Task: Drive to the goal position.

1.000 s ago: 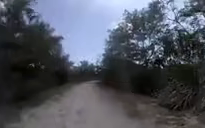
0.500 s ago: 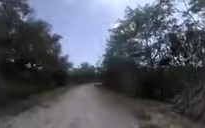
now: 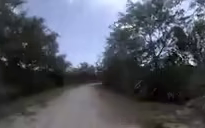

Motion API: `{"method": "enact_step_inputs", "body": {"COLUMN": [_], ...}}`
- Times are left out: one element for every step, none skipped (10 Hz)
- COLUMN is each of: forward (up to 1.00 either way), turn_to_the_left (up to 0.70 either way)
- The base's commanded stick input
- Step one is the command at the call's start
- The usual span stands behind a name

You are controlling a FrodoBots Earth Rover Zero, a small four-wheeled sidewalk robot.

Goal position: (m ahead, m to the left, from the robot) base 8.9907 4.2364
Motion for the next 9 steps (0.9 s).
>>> {"method": "enact_step_inputs", "body": {"forward": [0.85,0.85,0.85,0.85,0.85,0.85,0.85,0.85,0.85], "turn_to_the_left": [0.25,0.34,0.34,0.34,0.14,0.00,0.20,0.34,0.34]}}
